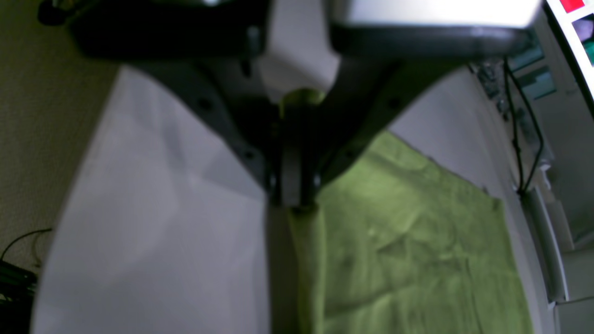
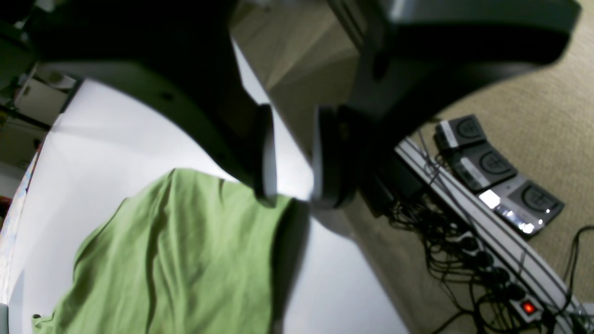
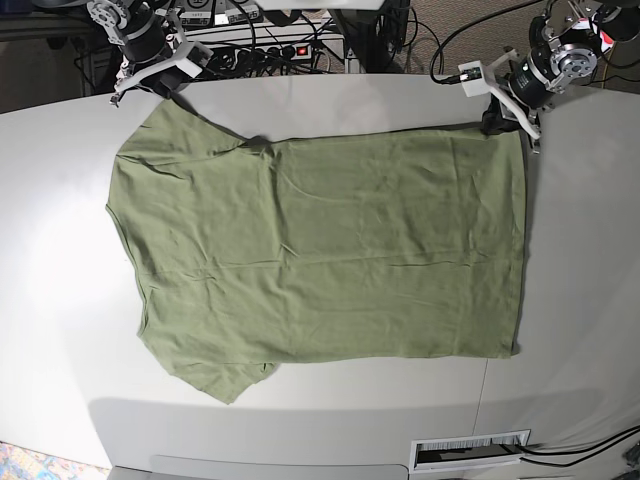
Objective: Fold the T-shirt properly
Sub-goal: 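Lower the right gripper and grasp the other shoulder edge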
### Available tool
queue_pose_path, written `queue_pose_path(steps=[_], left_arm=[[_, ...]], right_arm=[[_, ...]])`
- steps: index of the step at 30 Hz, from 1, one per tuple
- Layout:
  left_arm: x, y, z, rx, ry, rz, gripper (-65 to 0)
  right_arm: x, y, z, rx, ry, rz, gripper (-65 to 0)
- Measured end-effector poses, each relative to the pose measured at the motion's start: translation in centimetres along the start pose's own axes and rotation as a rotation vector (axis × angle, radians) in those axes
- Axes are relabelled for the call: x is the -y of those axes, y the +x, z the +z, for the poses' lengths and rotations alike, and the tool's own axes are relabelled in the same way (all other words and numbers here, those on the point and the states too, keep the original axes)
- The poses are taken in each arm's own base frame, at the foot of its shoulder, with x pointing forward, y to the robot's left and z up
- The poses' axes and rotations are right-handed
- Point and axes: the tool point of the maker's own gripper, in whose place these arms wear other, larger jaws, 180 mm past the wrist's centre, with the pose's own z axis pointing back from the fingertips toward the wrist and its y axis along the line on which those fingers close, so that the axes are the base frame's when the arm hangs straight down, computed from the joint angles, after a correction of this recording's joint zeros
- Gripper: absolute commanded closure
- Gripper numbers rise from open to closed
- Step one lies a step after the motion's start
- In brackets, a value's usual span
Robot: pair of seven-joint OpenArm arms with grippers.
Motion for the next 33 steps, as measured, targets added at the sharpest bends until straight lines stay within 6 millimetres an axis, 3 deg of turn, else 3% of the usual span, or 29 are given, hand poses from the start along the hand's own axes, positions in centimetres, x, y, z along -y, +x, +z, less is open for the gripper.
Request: queue_pose_path(steps=[11,15,22,33], left_arm=[[0.0,0.0,0.0,0.0,-0.001,0.002,0.0],[0.0,0.0,0.0,0.0,-0.001,0.004,0.0],[0.1,0.0,0.0,0.002,-0.005,0.02,0.0],[0.1,0.3,-0.1,0.008,0.0,0.031,0.0]], right_arm=[[0.0,-0.4,0.1,-0.036,-0.005,-0.002,-15.6],[0.4,-0.3,0.1,-0.04,-0.021,-0.001,-29.1],[1.0,-0.3,0.9,-0.1,-0.008,-0.061,-29.1],[1.8,0.3,0.6,-0.078,-0.026,-0.069,-29.1]])
